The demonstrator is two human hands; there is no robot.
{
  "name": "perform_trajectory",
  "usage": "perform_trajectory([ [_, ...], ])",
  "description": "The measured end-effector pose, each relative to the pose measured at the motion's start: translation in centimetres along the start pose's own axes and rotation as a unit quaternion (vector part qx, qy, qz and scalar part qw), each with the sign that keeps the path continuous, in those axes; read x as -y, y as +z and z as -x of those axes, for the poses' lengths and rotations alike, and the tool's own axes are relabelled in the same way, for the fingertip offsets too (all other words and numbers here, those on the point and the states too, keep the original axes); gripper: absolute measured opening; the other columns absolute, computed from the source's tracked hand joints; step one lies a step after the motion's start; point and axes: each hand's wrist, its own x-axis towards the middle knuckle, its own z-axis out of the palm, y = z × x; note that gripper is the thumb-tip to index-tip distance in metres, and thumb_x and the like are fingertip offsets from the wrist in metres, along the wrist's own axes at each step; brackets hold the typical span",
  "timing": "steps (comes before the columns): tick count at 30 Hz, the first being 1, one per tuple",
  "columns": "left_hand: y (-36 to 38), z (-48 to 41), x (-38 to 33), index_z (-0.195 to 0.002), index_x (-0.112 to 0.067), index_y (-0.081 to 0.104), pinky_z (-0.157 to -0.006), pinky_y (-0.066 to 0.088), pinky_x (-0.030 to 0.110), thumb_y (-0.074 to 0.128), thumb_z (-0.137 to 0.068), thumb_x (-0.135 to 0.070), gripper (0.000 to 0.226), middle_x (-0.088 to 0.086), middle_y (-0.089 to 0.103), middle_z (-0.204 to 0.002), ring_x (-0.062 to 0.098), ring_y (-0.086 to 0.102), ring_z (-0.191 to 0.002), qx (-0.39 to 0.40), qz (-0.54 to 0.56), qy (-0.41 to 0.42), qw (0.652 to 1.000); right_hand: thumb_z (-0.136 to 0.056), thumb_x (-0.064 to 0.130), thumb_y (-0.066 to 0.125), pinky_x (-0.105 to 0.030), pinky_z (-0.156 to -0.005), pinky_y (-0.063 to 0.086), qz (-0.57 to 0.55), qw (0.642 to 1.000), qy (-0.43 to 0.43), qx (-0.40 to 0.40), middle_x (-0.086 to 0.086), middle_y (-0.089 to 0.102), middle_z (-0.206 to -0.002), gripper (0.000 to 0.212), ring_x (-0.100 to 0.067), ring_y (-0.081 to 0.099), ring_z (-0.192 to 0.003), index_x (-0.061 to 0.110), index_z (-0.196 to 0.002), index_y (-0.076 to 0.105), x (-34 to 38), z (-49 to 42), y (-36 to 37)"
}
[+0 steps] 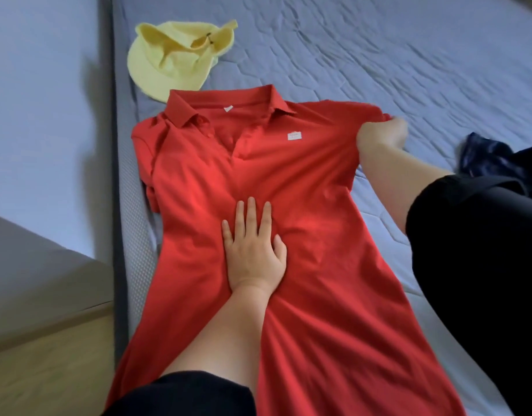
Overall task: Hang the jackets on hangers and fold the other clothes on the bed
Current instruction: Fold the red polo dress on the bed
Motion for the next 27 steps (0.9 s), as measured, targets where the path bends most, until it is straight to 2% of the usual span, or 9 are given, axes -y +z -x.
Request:
perform_trajectory([
  [2, 0.0, -0.1, 0.1, -0.144, -0.022, 0.041, -0.115, 0.016, 0.050, 0.036, -0.082, -0.037, 0.064, 0.008, 0.035, -0.152, 0.026, 0.026, -0.143, -0.006, 0.006, -0.002, 1.000, -0.091, 0.026, 0.054, -0.024, -0.076, 0.041, 0.052, 0.996, -0.022, -0.063, -0.002, 0.059, -0.106, 0.015, -0.019, 0.058, -0.098, 0.017, -0.103, 0.052, -0.6, -1.5, -1.0],
  [5, -0.1, 0.0, 0.1, -0.143, -0.022, 0.042, -0.115, 0.018, 0.050, 0.032, -0.081, -0.037, 0.065, 0.007, 0.036, -0.152, 0.025, 0.028, -0.143, -0.008, 0.004, -0.002, 1.000, -0.091, 0.040, 0.054, -0.030, -0.090, 0.044, -0.005, 0.994, 0.085, 0.065, -0.008, 0.056, -0.130, 0.041, -0.024, 0.055, -0.119, 0.015, -0.123, 0.051, -1.6, -1.6, -1.1],
  [10, -0.1, -0.1, 0.1, -0.142, -0.021, 0.044, -0.114, 0.020, 0.051, 0.031, -0.080, -0.037, 0.065, 0.008, 0.038, -0.151, 0.026, 0.030, -0.142, -0.014, 0.007, 0.000, 1.000, -0.089, 0.020, 0.059, -0.026, -0.061, 0.046, 0.034, 0.959, 0.209, 0.186, -0.003, 0.062, -0.081, 0.015, -0.018, 0.062, -0.070, 0.020, -0.104, 0.058, -2.7, -1.4, -1.3],
  [12, -0.1, -0.1, 0.1, -0.142, -0.021, 0.044, -0.114, 0.019, 0.050, 0.031, -0.081, -0.037, 0.065, 0.007, 0.037, -0.151, 0.026, 0.029, -0.142, -0.015, 0.009, 0.000, 1.000, -0.094, 0.019, 0.052, -0.027, -0.073, 0.044, 0.151, 0.982, 0.098, 0.061, -0.005, 0.064, -0.103, 0.024, -0.021, 0.064, -0.093, 0.013, -0.117, 0.056, -2.1, -2.3, -1.2],
  [14, 0.0, -0.1, 0.0, -0.143, -0.021, 0.043, -0.115, 0.018, 0.050, 0.030, -0.081, -0.037, 0.065, 0.007, 0.037, -0.152, 0.025, 0.028, -0.143, -0.013, 0.007, -0.001, 1.000, -0.092, 0.030, 0.055, -0.026, -0.080, 0.039, 0.077, 0.992, -0.021, -0.096, -0.006, 0.058, -0.118, 0.034, -0.024, 0.059, -0.109, 0.011, -0.120, 0.050, -1.4, -3.0, -2.0],
  [17, -0.1, -0.1, 0.1, -0.142, -0.021, 0.044, -0.114, 0.020, 0.051, 0.031, -0.081, -0.037, 0.065, 0.008, 0.038, -0.151, 0.026, 0.030, -0.142, -0.016, 0.005, -0.001, 1.000, -0.092, 0.046, 0.046, -0.033, -0.097, 0.043, -0.109, 0.985, 0.121, -0.048, -0.008, 0.054, -0.131, 0.054, -0.026, 0.055, -0.118, 0.009, -0.132, 0.044, -2.4, -2.8, -2.6],
  [22, -0.1, -0.2, 0.0, -0.141, -0.019, 0.046, -0.113, 0.021, 0.051, 0.033, -0.079, -0.037, 0.066, 0.009, 0.040, -0.149, 0.027, 0.032, -0.140, -0.020, 0.010, 0.001, 1.000, -0.089, 0.051, 0.051, -0.034, -0.060, 0.050, -0.162, 0.928, 0.280, 0.187, -0.013, 0.056, -0.103, 0.052, -0.025, 0.061, -0.077, 0.006, -0.114, 0.045, -5.4, 1.2, -2.9],
  [25, -0.1, -0.2, 0.1, -0.142, -0.019, 0.045, -0.113, 0.021, 0.052, 0.032, -0.079, -0.037, 0.067, 0.009, 0.040, -0.150, 0.027, 0.032, -0.140, -0.020, 0.011, 0.001, 1.000, -0.093, 0.020, 0.052, -0.026, -0.051, 0.044, -0.163, 0.944, 0.250, 0.140, -0.006, 0.052, -0.084, 0.011, -0.015, 0.054, -0.063, 0.009, -0.095, 0.052, -5.5, 1.7, -3.5],
  [27, -0.1, -0.2, 0.1, -0.141, -0.018, 0.046, -0.113, 0.022, 0.053, 0.033, -0.079, -0.036, 0.066, 0.010, 0.040, -0.149, 0.028, 0.033, -0.140, -0.024, 0.012, 0.003, 1.000, -0.088, 0.012, 0.058, -0.024, -0.055, 0.045, -0.132, 0.976, 0.175, -0.009, -0.004, 0.057, -0.088, 0.016, -0.015, 0.057, -0.070, 0.007, -0.103, 0.058, -5.7, 0.2, -4.8],
])
